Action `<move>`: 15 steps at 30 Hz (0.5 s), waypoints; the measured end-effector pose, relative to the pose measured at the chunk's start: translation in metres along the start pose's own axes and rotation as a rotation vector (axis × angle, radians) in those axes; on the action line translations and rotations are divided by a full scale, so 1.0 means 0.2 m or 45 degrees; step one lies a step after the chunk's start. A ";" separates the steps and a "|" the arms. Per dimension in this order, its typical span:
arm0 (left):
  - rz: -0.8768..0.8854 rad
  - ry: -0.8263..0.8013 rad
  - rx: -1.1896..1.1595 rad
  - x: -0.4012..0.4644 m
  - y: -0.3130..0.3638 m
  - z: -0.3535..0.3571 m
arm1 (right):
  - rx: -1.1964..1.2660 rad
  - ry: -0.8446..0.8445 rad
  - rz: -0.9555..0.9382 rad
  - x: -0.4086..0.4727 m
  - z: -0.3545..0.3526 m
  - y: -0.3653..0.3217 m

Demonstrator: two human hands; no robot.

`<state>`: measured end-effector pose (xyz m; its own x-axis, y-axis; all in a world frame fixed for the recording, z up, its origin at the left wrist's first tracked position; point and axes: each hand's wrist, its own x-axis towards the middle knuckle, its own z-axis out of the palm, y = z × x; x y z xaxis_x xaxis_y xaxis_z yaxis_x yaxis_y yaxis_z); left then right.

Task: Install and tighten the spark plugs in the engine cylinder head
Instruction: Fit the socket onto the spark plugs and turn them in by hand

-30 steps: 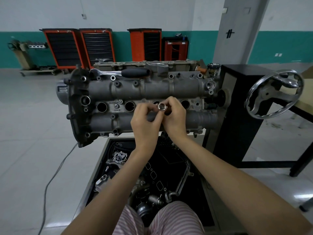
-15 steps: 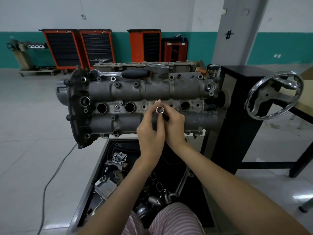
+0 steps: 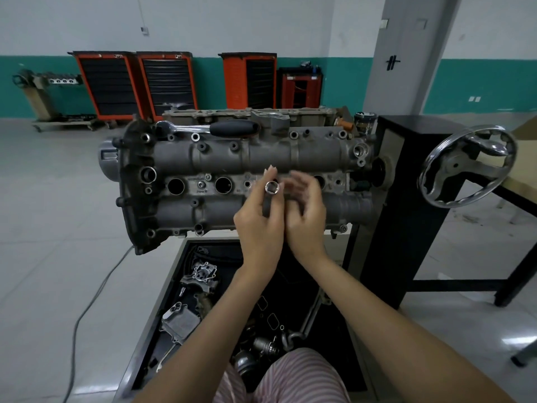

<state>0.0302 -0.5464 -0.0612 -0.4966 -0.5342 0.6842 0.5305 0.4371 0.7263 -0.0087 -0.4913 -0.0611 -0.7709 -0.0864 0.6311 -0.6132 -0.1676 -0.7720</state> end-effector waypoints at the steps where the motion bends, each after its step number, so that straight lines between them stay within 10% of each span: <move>1: 0.041 -0.050 0.035 0.00 -0.01 0.00 | 0.125 0.037 0.089 0.02 0.00 -0.03; 9: -0.333 -0.280 -0.670 -0.04 0.05 0.03 | 0.511 -0.367 0.406 0.09 0.07 -0.22; 15: -0.380 -0.442 -0.518 0.14 0.08 0.03 | 0.515 -0.360 0.433 -0.07 0.11 -0.20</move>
<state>0.0209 -0.5505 -0.0312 -0.8228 -0.2944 0.4862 0.5197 -0.0435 0.8532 0.0308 -0.5050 -0.0378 -0.8026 -0.4495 0.3922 -0.1828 -0.4404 -0.8790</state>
